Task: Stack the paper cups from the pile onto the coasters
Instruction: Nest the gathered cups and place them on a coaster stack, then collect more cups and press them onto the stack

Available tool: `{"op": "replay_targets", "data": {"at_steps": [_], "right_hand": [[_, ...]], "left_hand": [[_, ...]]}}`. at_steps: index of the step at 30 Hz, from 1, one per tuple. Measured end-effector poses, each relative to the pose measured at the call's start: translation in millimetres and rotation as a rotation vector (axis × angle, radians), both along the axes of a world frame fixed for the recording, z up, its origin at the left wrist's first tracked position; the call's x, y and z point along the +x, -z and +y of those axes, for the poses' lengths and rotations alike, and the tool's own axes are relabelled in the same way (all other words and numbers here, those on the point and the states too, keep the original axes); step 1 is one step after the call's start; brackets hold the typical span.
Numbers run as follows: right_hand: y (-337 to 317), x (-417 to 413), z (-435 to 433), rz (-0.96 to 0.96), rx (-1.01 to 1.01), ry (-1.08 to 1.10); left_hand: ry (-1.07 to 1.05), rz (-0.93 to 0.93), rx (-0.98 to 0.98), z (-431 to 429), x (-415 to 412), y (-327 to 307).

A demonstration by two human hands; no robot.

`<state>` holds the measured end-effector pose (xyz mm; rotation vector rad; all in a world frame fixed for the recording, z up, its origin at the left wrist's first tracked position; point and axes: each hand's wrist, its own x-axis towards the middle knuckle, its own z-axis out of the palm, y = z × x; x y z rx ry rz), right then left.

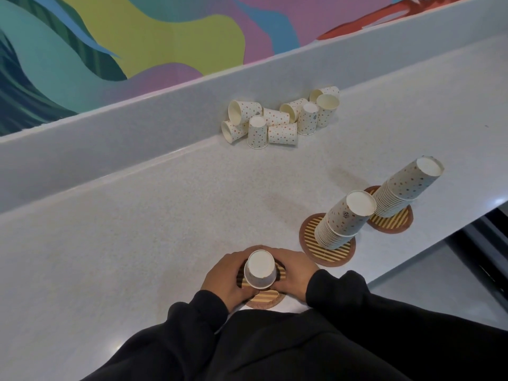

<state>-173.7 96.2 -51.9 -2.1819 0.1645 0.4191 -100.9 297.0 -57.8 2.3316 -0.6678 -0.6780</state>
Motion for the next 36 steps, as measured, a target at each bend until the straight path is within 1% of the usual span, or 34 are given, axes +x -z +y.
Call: {"op": "replay_targets", "data": {"at_steps": [9,15,17,18,20,22,24,26,28,30,33,36], "right_hand": [[2,1,-1,-0.015,-0.026,0.015],[-16,2,-1,0.079,-0.05,0.041],[-44,2,-10,0.123,0.005,0.073],[-65,3,-16,0.125,0.057,0.095],[-121,6,-30,0.076,0.19,0.104],[-185,14,-43,-0.005,0.313,0.085],[-233,33,-59,-0.091,0.353,0.083],[-258,63,-75,-0.131,0.317,0.099],[-261,100,-94,-0.128,0.211,0.145],[-251,138,-114,-0.103,0.096,0.211],[-224,185,-138,-0.054,-0.027,0.285],[-197,218,-148,-0.038,-0.154,0.279]], "left_hand": [[-0.013,0.017,-0.006,1,3,6],[0.065,0.097,-0.011,0,14,0],[0.086,0.096,0.009,8,30,-5],[0.063,0.092,-0.009,12,42,-11],[-0.012,0.065,-0.082,20,68,-31],[-0.071,-0.008,-0.123,21,100,-56],[-0.104,-0.1,-0.156,16,135,-82],[-0.107,-0.175,-0.169,4,166,-105],[-0.091,-0.251,-0.186,-13,192,-123],[-0.058,-0.319,-0.174,-34,215,-135],[-0.005,-0.399,-0.106,-67,244,-140],[0.024,-0.429,-0.041,-98,270,-134]]}}
